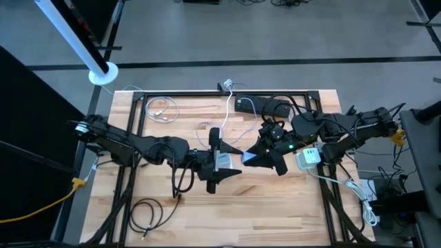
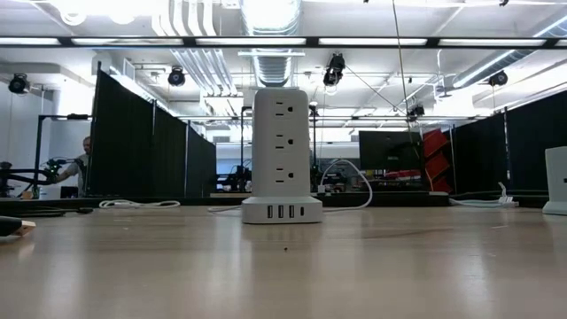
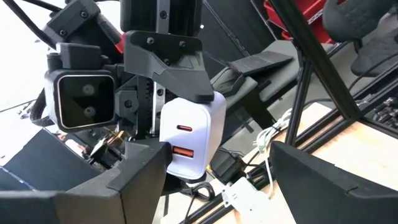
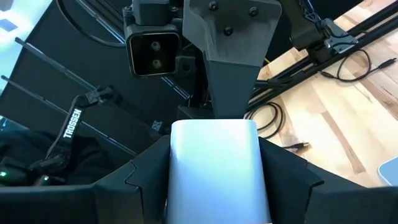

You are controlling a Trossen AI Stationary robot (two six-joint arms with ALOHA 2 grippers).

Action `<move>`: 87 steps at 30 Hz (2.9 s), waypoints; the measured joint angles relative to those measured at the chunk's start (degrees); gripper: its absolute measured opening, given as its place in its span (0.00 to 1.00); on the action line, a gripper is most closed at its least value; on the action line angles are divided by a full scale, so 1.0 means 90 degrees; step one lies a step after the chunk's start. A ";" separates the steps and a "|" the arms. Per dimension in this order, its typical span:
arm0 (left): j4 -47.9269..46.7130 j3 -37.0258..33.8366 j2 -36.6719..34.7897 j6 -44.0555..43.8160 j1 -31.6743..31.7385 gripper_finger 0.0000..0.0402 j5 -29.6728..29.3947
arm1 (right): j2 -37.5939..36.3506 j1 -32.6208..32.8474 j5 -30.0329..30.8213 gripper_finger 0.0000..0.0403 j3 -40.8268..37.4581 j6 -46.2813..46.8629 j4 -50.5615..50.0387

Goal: Insert USB
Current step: Insert the right white charger cable into the purple charger adapter

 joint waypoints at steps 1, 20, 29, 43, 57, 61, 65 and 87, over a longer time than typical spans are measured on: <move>0.0010 0.0000 0.0000 -0.0042 0.0000 0.68 0.0000 | 0.0000 0.0000 -0.0011 0.47 0.0000 0.0000 -0.0005; 0.0181 0.0000 0.0189 -0.0140 0.0010 0.60 0.0167 | 0.0191 0.0027 -0.0046 0.47 -0.0010 -0.0031 -0.0042; -0.0119 -0.0002 0.0024 -0.0201 0.0014 0.30 0.0107 | 0.0210 0.0023 -0.0128 0.47 -0.0010 0.0239 -0.0263; -0.1934 0.0840 0.0007 -0.0153 0.0228 0.29 0.1324 | 0.0287 -0.0105 -0.0928 0.49 -0.0001 0.0718 -0.0229; -0.2872 0.1438 0.0209 -0.0586 0.0665 0.29 0.3721 | 0.0385 -0.0146 -0.1895 0.77 -0.0010 0.1471 -0.0334; -0.2976 0.1433 0.0492 -0.0718 0.0668 0.29 0.3689 | 0.0556 -0.0158 -0.1909 0.75 -0.0012 0.1527 -0.0244; -0.2916 0.1428 0.0742 -0.0807 0.0655 0.29 0.3719 | 0.0704 -0.0155 -0.2243 0.72 -0.0012 0.1777 -0.0031; -0.2630 0.1428 0.0813 -0.1243 0.0614 0.29 0.3815 | 0.0982 -0.0155 -0.2693 0.74 -0.0012 0.1714 -0.0170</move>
